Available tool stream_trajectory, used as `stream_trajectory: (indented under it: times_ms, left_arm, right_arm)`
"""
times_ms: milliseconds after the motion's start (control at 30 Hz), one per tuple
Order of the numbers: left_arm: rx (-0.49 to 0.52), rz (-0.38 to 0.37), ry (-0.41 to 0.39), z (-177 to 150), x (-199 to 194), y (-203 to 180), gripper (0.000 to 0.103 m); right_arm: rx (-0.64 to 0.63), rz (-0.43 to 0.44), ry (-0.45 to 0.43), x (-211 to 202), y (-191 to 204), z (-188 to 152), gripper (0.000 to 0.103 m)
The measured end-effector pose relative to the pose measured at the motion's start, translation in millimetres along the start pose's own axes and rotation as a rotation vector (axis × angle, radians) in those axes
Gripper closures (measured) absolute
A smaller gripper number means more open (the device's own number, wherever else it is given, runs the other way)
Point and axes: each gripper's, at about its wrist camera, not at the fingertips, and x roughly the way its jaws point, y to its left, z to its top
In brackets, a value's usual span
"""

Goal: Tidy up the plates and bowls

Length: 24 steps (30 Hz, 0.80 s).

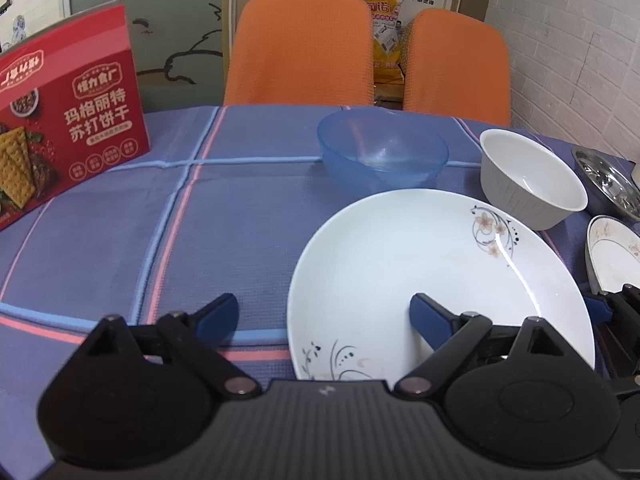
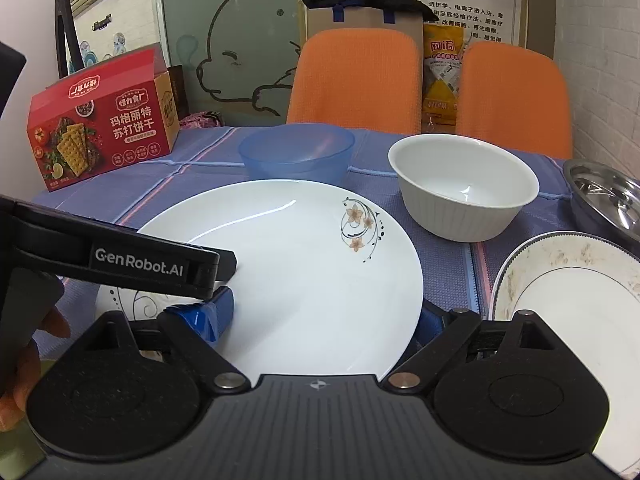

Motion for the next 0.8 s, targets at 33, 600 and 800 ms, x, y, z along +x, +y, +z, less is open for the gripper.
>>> stream_trajectory:
  times_ms: [33, 600, 800]
  left_arm:
    - [0.010, -0.014, 0.001, 0, -1, -2, 0.025]
    - [-0.010, -0.054, -0.051, -1, -68, -13, 0.046]
    - [0.002, -0.038, -0.086, -24, -110, -17, 0.049]
  right_arm:
    - [0.003, 0.001, 0.004, 0, 0, 0, 0.025]
    - [0.066, 0.021, -0.053, -58, 15, 9, 0.025]
    - [0.051, 0.022, -0.068, -93, 33, -7, 0.025]
